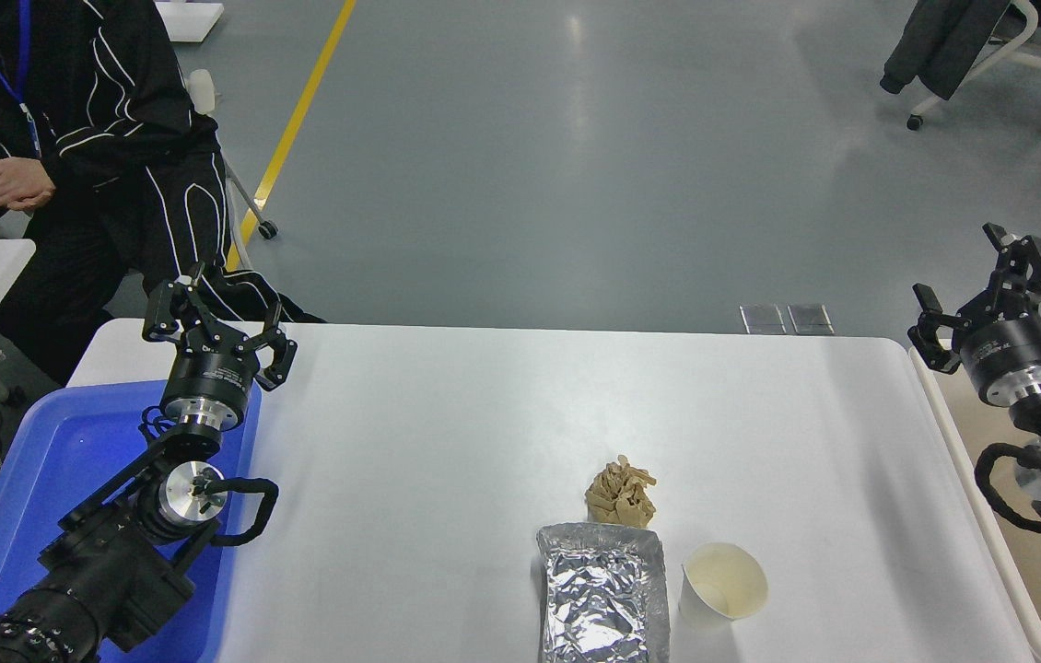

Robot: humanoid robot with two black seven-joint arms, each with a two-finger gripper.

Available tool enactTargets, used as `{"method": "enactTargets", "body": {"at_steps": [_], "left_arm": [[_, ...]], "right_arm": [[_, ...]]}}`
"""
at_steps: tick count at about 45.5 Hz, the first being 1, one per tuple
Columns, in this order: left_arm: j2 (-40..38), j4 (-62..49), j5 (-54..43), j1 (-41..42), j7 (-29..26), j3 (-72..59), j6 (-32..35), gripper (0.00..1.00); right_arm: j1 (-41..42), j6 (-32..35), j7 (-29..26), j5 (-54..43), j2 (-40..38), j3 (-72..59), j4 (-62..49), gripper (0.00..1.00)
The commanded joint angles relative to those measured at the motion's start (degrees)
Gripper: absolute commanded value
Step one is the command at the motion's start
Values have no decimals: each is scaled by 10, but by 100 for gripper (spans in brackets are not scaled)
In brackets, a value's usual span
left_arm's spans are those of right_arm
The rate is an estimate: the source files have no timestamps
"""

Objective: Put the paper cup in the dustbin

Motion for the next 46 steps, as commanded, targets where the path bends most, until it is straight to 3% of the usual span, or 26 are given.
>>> {"method": "enactTargets", "body": {"at_steps": [1, 38, 46], "left_arm": [[0, 0, 0, 0, 0, 0, 0, 100], [0, 0, 0, 0, 0, 0, 0, 100], [0, 0, 0, 0, 0, 0, 0, 100]], "right_arm": [[-3, 0, 0, -1, 2, 1, -1, 99], [3, -4, -1, -1, 3, -5, -12, 99], [52, -4, -5, -10, 2, -43, -41, 99]]}}
